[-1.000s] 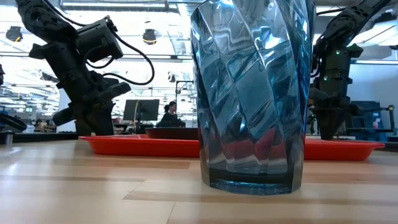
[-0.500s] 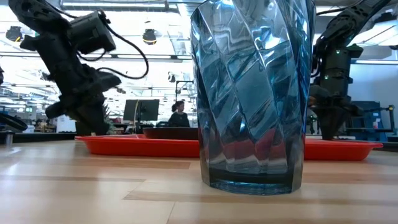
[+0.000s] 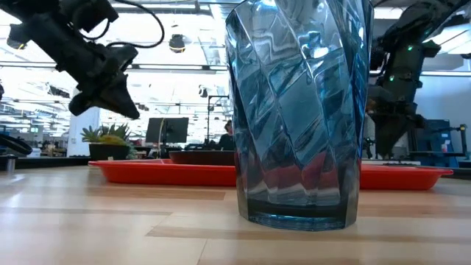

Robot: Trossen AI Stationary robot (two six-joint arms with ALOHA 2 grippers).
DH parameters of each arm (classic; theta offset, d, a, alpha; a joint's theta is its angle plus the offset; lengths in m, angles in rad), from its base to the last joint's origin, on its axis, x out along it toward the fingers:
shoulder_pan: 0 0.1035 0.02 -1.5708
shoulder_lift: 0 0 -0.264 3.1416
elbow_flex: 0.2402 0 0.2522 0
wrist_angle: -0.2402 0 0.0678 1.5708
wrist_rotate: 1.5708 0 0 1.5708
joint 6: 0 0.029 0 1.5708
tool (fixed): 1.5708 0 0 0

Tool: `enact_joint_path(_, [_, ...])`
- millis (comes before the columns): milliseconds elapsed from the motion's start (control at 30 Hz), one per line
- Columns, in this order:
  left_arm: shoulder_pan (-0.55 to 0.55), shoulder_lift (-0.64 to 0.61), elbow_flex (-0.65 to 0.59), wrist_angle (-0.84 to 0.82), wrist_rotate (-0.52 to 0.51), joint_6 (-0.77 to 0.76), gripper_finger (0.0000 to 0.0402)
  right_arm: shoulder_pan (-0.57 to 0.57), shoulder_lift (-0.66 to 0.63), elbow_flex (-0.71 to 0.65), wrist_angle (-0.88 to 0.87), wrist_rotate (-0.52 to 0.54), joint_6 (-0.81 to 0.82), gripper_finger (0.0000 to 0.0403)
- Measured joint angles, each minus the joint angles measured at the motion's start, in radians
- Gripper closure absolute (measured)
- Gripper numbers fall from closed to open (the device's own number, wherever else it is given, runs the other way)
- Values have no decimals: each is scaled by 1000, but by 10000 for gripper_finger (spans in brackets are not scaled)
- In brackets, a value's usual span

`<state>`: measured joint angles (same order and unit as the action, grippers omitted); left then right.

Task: Pick and place plate/cup/fork/spoon on tray
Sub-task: Put the blue glass on the red serving tray to the top right of the black plate

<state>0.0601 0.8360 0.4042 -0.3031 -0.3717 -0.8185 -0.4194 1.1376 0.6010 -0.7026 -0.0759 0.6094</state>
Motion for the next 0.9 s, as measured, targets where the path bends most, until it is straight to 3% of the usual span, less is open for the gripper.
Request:
enact_joint_path(133, [0, -20, -90, 255, 55, 60, 401, 70, -83, 0, 67, 48, -4, 400])
enact_joint_path(300, [0, -26, -165, 481, 102, 145, 401, 181, -169, 0, 276, 52, -43, 400])
enact_joint_path(433, [0, -26, -172, 511, 103, 219, 401, 285, -202, 0, 393, 92, -18, 400])
enact_joint_path(567, [1, -26, -172, 512, 137, 275, 401, 412, -200, 0, 401, 208, 79, 400])
enact_joint_path(800, [1, -26, -172, 514, 268, 359, 401, 627, -97, 62, 387, 412, 269, 400])
enact_joint_path(900, [0, -26, -172, 513, 290, 382, 401, 684, -29, 127, 349, 446, 341, 400])
